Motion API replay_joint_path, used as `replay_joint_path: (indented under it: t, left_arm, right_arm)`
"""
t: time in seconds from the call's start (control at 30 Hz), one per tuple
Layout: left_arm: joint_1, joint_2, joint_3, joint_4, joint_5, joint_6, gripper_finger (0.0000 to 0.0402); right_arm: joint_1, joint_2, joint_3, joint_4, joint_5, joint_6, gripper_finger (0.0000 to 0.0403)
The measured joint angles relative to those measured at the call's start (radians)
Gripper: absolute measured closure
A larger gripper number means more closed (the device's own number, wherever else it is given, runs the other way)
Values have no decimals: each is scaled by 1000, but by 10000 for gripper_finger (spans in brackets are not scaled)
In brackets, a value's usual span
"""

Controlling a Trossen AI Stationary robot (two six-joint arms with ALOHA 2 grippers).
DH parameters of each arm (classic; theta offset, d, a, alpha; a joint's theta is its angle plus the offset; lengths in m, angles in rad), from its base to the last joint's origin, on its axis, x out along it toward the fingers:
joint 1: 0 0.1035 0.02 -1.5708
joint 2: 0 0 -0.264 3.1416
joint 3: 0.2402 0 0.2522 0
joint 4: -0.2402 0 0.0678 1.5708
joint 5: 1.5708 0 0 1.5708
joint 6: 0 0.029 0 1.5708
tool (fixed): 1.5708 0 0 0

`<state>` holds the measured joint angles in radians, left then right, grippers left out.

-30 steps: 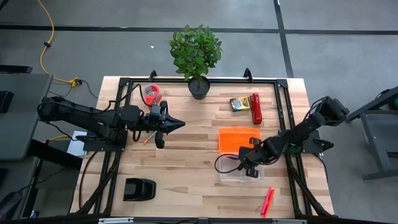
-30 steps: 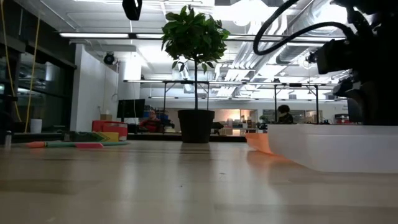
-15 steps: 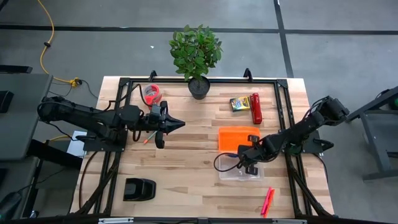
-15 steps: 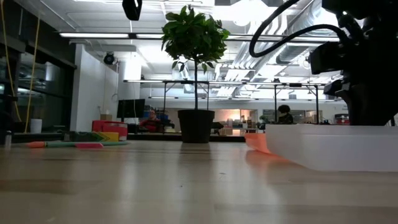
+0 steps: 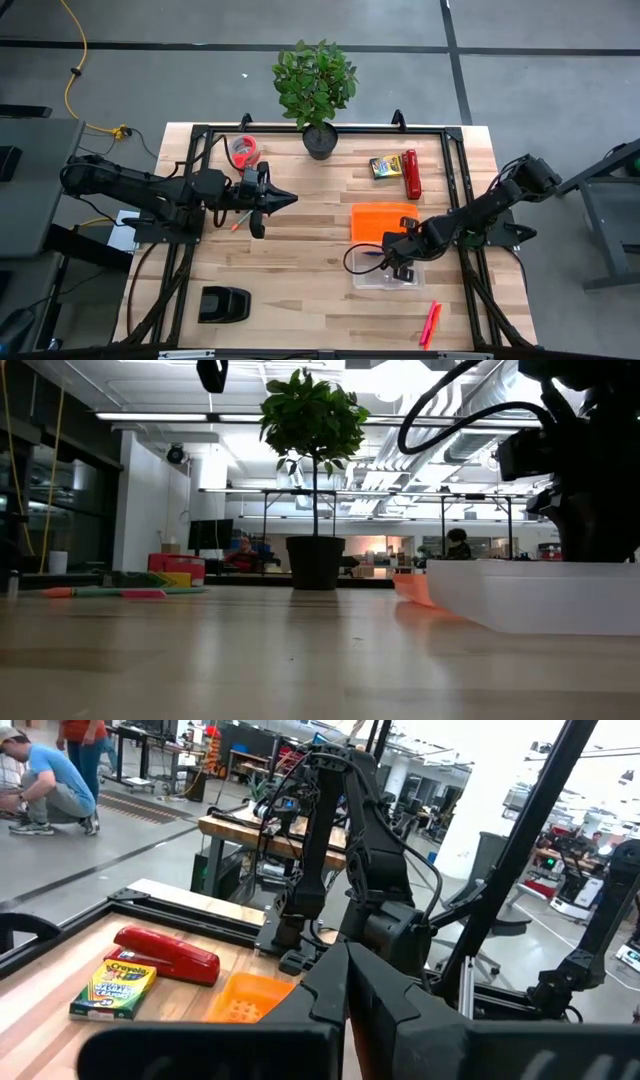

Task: Pack school essentials
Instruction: Put the left orange crayon box into the orange supply box

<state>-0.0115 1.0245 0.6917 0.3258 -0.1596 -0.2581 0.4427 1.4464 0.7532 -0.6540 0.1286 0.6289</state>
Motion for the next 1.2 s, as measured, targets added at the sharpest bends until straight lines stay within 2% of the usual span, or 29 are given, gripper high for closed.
replay_joint_path:
  t: [0.23,0.33,0.4,0.5,0.63,0.8,0.9,1.1,1.2]
  left_arm:
    - [0,-3,0,-1,7,0,401]
    - [0,-30,-1,-16,22,0,401]
    - [0,-53,-1,-39,24,0,401]
    - [0,-103,-1,-78,17,0,401]
    - [0,-170,-1,-134,12,0,401]
    - [0,-234,-1,-203,12,-1,401]
    - [0,-253,-1,-247,12,-3,401]
    - [0,-255,-1,-306,12,-2,401]
    - [0,-247,-1,-308,11,-2,401]
  right_arm:
    - [0,-45,165,-150,-3,-66,251]
    - [-16,-104,223,-104,69,-79,228]
    - [-41,-160,228,-44,157,-59,216]
    - [-90,-268,182,78,296,-10,204]
    - [-151,-446,25,348,392,1,199]
    - [-225,-575,-224,928,385,-53,198]
    - [-259,-583,-299,1147,343,-107,198]
    - [-273,-583,-299,1194,308,-278,198]
    - [-273,-583,-291,1196,282,-294,198]
